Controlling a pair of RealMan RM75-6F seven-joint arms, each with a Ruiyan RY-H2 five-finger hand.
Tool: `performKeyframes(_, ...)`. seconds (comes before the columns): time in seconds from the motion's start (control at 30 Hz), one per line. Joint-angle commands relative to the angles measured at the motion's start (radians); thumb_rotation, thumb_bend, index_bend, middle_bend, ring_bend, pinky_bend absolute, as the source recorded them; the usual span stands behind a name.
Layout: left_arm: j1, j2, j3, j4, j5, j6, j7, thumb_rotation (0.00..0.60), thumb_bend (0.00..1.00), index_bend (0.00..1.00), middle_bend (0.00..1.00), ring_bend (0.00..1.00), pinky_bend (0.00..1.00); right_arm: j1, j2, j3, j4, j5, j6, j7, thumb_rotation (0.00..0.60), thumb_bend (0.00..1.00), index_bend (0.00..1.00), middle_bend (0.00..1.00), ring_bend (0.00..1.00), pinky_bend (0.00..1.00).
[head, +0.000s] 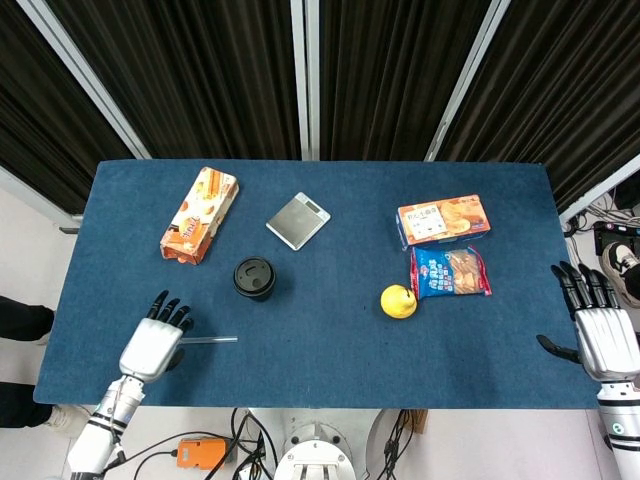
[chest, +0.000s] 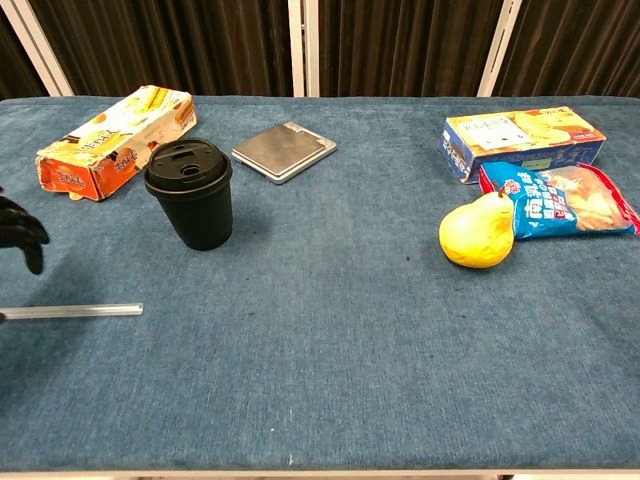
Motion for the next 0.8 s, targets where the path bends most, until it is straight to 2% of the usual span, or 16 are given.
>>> performKeyframes(0.03, -0.014, -0.025, -0.011, -0.007, -0.032, -0.021, 0.028, 0.6, 0.25, 0.4, 0.24, 0.13, 0.0, 0.001, -0.001, 0.0, 0.002, 0.001, -0.003, 0.001, 0.6, 0.2, 0.03, 0.12, 0.0, 0.11)
performKeyframes(0.3, -0.036, -0.058, -0.027, -0.035, -0.125, -0.049, 0.099, 0.6, 0.26, 0.4, 0.22, 0.11, 0.0, 0.005, -0.008, -0.001, 0.009, 0.008, -0.018, 0.006, 0.6, 0.2, 0.03, 0.12, 0.0, 0.11)
performKeyframes(0.8, -0.058, -0.115, -0.01, 0.011, -0.165, -0.051, 0.107, 0.6, 0.27, 0.44, 0.22, 0.1, 0.0, 0.013, -0.015, 0.001, 0.022, 0.018, -0.036, 0.017, 0.6, 0.2, 0.03, 0.12, 0.0, 0.11)
